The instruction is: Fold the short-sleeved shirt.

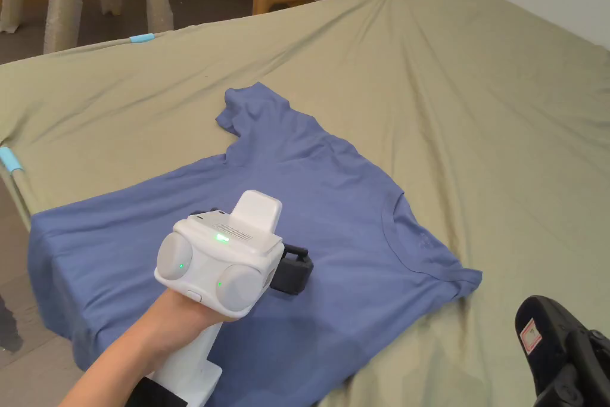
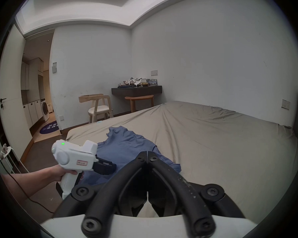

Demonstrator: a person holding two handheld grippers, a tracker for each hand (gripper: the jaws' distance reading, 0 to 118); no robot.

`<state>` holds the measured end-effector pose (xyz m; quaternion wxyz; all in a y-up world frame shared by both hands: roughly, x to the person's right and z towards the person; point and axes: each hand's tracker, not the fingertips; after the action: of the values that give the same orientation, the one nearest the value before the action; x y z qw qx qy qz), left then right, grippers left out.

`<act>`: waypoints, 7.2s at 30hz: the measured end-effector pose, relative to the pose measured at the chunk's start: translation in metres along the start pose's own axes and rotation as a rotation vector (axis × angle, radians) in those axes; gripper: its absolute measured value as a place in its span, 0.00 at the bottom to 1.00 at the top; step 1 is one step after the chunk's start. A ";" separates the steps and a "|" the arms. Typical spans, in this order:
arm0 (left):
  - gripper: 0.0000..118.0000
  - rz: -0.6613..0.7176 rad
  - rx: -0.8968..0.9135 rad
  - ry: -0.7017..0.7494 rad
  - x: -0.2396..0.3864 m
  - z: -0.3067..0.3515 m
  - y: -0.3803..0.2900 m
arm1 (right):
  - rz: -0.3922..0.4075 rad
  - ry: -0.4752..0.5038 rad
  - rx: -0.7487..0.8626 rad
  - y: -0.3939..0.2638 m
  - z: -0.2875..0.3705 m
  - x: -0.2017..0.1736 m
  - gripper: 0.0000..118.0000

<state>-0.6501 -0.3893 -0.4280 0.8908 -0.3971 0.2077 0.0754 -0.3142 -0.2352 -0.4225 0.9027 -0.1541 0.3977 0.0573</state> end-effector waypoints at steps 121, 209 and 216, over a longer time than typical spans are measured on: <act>0.81 -0.626 -0.140 -0.511 0.352 0.083 -0.040 | -0.379 -0.803 -0.067 -0.111 0.331 0.129 0.01; 0.04 -0.291 0.633 -0.333 0.394 0.278 0.370 | -0.337 -1.031 0.144 0.212 0.264 0.462 0.09; 0.04 -0.354 0.581 -0.287 0.426 0.180 0.342 | -0.392 -1.053 0.091 0.145 0.212 0.507 0.09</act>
<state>-0.3120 -0.0390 -0.7345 0.9857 -0.1428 0.0213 -0.0871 0.1448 -0.0391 -0.6941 0.9788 -0.1366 -0.1403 -0.0596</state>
